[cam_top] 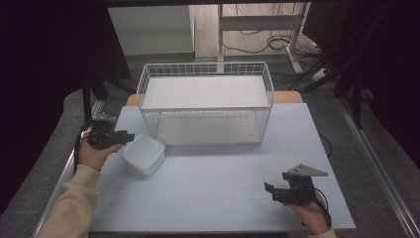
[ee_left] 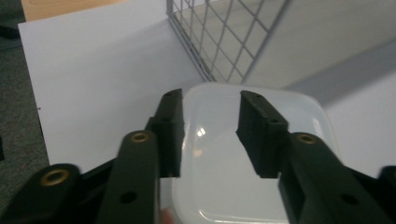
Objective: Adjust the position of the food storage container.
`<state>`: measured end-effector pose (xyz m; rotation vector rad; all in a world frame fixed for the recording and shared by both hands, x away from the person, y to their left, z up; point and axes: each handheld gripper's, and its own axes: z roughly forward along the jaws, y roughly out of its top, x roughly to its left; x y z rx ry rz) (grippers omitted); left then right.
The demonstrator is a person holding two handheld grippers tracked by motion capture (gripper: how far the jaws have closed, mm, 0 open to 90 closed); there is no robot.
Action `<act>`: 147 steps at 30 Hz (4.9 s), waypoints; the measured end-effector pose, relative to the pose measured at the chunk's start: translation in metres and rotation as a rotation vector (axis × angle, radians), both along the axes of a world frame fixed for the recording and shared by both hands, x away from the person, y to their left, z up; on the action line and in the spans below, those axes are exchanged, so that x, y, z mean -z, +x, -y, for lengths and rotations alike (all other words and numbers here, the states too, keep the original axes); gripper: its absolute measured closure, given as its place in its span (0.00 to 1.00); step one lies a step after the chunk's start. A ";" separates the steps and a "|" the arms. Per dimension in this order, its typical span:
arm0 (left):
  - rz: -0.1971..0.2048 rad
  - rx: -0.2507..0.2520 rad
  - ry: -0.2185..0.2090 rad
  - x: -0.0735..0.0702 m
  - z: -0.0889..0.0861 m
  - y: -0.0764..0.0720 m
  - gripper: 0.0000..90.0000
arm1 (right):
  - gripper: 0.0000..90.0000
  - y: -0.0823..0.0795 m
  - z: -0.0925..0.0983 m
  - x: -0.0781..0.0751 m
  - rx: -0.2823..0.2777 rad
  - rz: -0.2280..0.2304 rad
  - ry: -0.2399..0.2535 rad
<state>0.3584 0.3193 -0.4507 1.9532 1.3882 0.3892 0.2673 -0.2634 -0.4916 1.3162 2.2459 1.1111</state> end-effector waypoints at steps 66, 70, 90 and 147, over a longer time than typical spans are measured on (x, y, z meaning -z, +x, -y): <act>-0.118 0.264 0.099 0.041 0.083 0.012 1.00 | 0.22 -0.002 -0.006 0.002 -0.020 -0.001 -0.051; -0.118 0.283 0.076 0.042 0.094 0.011 1.00 | 0.22 -0.002 -0.007 0.002 -0.017 -0.006 -0.051; -0.077 0.331 0.073 0.032 0.116 -0.003 1.00 | 0.22 -0.001 -0.005 0.004 -0.009 -0.012 -0.054; -0.188 0.322 -0.018 0.057 0.127 -0.051 1.00 | 0.22 -0.001 -0.003 0.004 -0.006 -0.007 -0.075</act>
